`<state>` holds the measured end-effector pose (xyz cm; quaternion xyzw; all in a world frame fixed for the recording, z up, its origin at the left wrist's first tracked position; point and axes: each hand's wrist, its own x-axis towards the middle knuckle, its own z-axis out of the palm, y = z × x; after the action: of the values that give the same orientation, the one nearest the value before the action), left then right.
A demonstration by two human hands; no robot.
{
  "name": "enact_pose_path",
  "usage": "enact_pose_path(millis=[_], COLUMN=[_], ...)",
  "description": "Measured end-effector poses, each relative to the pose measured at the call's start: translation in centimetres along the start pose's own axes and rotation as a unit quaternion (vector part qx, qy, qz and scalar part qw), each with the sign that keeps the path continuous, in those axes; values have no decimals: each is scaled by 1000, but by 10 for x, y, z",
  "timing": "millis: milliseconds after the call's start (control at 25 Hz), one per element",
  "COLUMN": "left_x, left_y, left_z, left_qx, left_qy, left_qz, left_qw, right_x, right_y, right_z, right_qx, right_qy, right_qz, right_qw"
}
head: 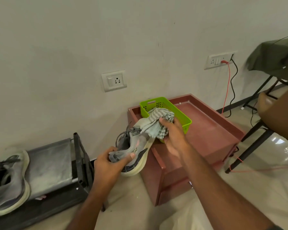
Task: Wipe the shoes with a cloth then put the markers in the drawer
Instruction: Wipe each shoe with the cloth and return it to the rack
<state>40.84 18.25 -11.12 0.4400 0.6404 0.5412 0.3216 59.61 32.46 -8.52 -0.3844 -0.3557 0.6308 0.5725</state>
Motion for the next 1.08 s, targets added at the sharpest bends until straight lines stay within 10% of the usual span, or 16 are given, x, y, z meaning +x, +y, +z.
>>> enact_pose_path(millis=[200, 400, 640, 720, 840, 1080], left_x=[-5, -5, 4, 7, 7, 7], left_y=[-13, -12, -25, -26, -24, -29], left_z=[-8, -5, -12, -14, -17, -16], left_qx=[-47, -139, -112, -107, -110, -83], left_qy=[-8, -23, -3, -13, -15, -7], left_qz=[-75, -130, -102, -91, -88, -53], left_qw=[996, 981, 988, 990, 990, 995], right_x=[-38, -62, -91, -93, -67, -78], right_y=[21, 52, 63, 52, 31, 68], right_z=[-24, 0, 10, 10, -3, 18], right_qx=[-358, -500, -468, -341, -145, -485], right_qy=[-2, -110, -238, -249, -47, -137], right_qz=[-270, -330, -326, -220, -155, -296], right_qw=[894, 793, 786, 879, 976, 812])
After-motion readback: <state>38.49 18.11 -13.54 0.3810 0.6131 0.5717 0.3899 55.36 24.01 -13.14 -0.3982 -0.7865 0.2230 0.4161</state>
